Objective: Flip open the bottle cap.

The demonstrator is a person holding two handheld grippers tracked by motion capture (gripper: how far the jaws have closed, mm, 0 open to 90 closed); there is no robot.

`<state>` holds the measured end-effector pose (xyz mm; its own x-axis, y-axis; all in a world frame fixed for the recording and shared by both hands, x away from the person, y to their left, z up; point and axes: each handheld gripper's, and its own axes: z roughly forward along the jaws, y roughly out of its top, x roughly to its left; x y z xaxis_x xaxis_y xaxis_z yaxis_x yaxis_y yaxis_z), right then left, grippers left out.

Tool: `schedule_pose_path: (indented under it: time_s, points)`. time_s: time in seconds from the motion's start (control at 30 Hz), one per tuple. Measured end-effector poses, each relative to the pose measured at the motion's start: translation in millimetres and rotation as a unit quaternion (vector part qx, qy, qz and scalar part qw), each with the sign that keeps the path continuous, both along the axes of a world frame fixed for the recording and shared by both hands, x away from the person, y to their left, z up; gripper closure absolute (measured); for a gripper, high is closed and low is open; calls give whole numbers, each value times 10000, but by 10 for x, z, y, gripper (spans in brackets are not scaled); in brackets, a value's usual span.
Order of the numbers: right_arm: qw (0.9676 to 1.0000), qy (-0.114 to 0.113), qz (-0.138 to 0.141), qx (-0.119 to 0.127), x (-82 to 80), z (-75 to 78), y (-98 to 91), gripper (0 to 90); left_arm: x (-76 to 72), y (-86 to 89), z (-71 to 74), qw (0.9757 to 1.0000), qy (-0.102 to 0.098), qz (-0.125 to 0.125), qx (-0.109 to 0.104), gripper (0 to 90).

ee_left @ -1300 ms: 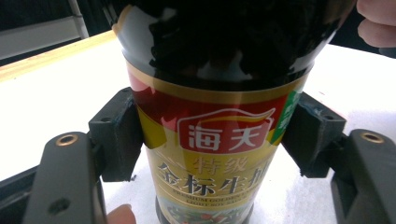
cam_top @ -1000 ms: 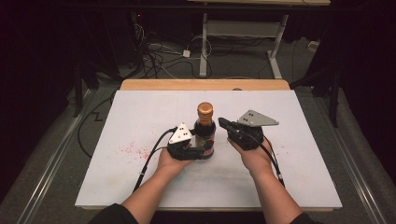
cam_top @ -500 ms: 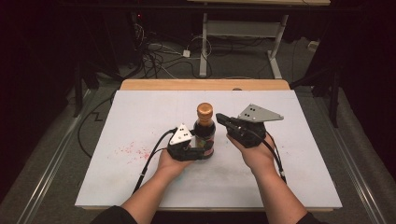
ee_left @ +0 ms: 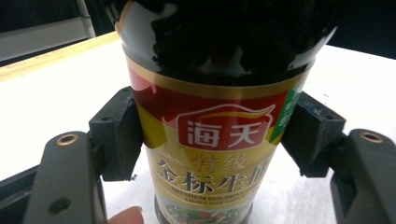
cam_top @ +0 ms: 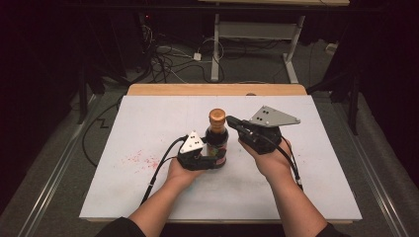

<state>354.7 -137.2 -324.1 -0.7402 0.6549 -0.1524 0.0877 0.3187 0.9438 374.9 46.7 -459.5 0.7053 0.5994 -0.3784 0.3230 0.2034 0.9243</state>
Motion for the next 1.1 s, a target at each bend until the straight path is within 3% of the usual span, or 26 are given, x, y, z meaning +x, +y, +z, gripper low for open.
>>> schedule_pose_path:
  time_s: [0.1, 0.3, 0.63, 1.0, 1.1]
  points:
    - [10000, -6, -11, -81, 1, 7, 32, 900, 5, 26, -4, 9999, -6, -3, 125, 283]
    - [9999, 13, -6, -163, 9, 26, 30, 900, -3, -14, -4, 10000, -17, 31, -44, 285]
    - [9996, 84, -29, -275, 12, 62, 50, 900, -9, -27, 5, 9999, 6, 121, 15, 291]
    - [9995, 158, -79, -256, 2, 73, 55, 900, -22, -64, 6, 9997, -9, 222, -44, 294]
    - [9994, 182, -81, -275, -7, 80, 61, 900, -28, -77, 7, 9993, 37, 351, -111, 294]
